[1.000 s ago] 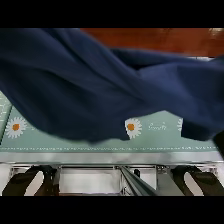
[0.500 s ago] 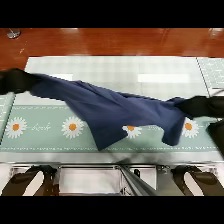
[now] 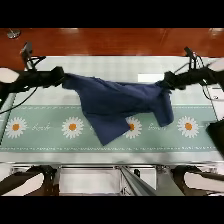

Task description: Fold the shirts.

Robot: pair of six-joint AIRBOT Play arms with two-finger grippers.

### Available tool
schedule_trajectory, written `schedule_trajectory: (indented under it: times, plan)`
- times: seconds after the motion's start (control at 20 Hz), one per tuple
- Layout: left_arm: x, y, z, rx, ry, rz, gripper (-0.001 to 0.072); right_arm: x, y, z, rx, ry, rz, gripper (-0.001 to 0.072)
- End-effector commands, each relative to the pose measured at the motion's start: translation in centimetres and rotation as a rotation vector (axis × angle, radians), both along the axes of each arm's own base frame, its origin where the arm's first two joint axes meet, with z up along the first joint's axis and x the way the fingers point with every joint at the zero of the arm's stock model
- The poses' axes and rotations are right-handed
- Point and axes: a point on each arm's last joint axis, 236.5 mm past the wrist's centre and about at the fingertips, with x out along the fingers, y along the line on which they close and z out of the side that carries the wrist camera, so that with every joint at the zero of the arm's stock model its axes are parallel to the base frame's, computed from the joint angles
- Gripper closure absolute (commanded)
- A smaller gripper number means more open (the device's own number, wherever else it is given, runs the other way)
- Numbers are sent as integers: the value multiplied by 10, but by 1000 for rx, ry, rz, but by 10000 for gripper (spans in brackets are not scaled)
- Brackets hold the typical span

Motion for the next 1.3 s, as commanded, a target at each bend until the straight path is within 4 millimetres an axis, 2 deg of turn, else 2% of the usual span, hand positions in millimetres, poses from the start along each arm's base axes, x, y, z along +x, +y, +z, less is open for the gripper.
schedule_trajectory:
  times: [0.0,0.05,0.1,0.15,0.2,0.3,0.35,0.4,0.45,0.55,0.65,0.8,0.9,1.0,1.25]
  plan:
    - [38,-19,-16,-148,48,63,279,54,2,-18,99,47,-57,133]
    - [38,-25,-17,-150,71,12,7,56,-2,-11,109,49,-36,83]
    - [32,-27,-15,-143,90,-60,2,53,-14,-4,94,45,-7,83]
    - [22,-22,-13,-116,105,-149,2,43,-34,2,55,51,27,82]
    - [11,-8,-14,-87,151,-189,4,27,-60,3,-2,73,52,83]
    - [-26,29,-32,-47,322,-217,5,-23,-129,-8,-156,220,35,83]
    - [-52,43,-47,-28,417,-245,6,-50,-158,-15,-194,295,-20,83]
    - [-78,53,-62,-17,499,-256,6,-70,-174,-22,-183,331,-95,83]
    - [-99,56,-75,-19,548,-256,6,-89,-182,-32,-150,342,-170,84]
    - [-129,45,-98,-60,562,-216,6,-121,-184,-52,-97,332,-299,84]
    - [-136,30,-116,-127,512,-106,6,-142,-170,-67,-39,310,-356,84]
    - [-131,-1,-137,-238,487,40,6,-159,-134,-84,51,302,-330,84]
    - [-130,-29,-144,-233,473,19,6,-167,-121,-95,58,323,-308,83]
    - [-121,-56,-143,-230,424,-7,6,-168,-118,-97,64,328,-309,83]
    - [-105,-84,-149,-193,394,-31,6,-168,-118,-97,64,326,-308,83]
